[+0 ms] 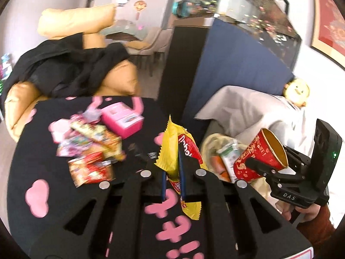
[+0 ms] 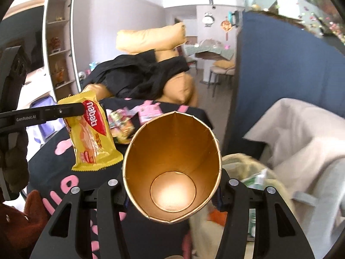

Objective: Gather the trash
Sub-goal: 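Grasp the yellow nabati packet with the left tool while the right tool carries the cup to the bag, then open the left tool to drop the nabati packet into the trash bag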

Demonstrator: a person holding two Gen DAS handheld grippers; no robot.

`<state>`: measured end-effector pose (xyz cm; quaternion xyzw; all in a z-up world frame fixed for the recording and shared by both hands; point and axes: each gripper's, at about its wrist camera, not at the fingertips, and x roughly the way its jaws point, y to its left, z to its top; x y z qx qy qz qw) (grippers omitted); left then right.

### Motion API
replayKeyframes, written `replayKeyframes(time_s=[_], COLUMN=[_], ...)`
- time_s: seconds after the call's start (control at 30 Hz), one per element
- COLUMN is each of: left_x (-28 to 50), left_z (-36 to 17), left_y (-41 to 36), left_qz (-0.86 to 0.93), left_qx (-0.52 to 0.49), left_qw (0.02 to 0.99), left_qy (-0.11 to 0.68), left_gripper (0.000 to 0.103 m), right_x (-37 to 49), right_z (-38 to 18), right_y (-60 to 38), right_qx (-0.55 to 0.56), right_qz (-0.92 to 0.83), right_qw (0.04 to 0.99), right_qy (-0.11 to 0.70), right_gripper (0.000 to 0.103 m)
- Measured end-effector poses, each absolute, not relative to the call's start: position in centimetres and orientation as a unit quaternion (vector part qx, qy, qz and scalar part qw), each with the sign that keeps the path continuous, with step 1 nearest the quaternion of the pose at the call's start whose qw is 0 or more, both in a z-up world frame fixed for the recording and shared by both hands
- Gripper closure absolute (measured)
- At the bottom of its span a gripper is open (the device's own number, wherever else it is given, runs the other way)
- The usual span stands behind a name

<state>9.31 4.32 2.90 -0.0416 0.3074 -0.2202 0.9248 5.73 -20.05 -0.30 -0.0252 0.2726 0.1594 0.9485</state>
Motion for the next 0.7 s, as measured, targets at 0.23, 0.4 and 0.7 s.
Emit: replayKeyframes(time_s=[0.23, 0.4, 0.7], left_x=[10.8, 12.7, 16.7], left_z=[2.8, 2.1, -1.0], left_y=[-3.0, -8.2, -15.5], left_qz=[-0.280, -0.313, -0.338], left_qx=[-0.032, -0.030, -0.027], left_qw=[0.903, 0.882, 0.846], left_qy=[0.324, 0.350, 0.411], left_gripper=[0.094, 0.094, 0.094], right_x=[4.2, 3.4, 3.4], right_z=[1.0, 1.6, 1.5], right_y=[-25.4, -30.5, -37.8], right_qx=[-0.036, -0.030, -0.003], right_qz=[0.109, 0.063, -0.002], right_qw=[0.960, 0.968, 0.972], right_qy=[0.256, 0.241, 0.236], right_gripper=[0.052, 0.052, 0.052])
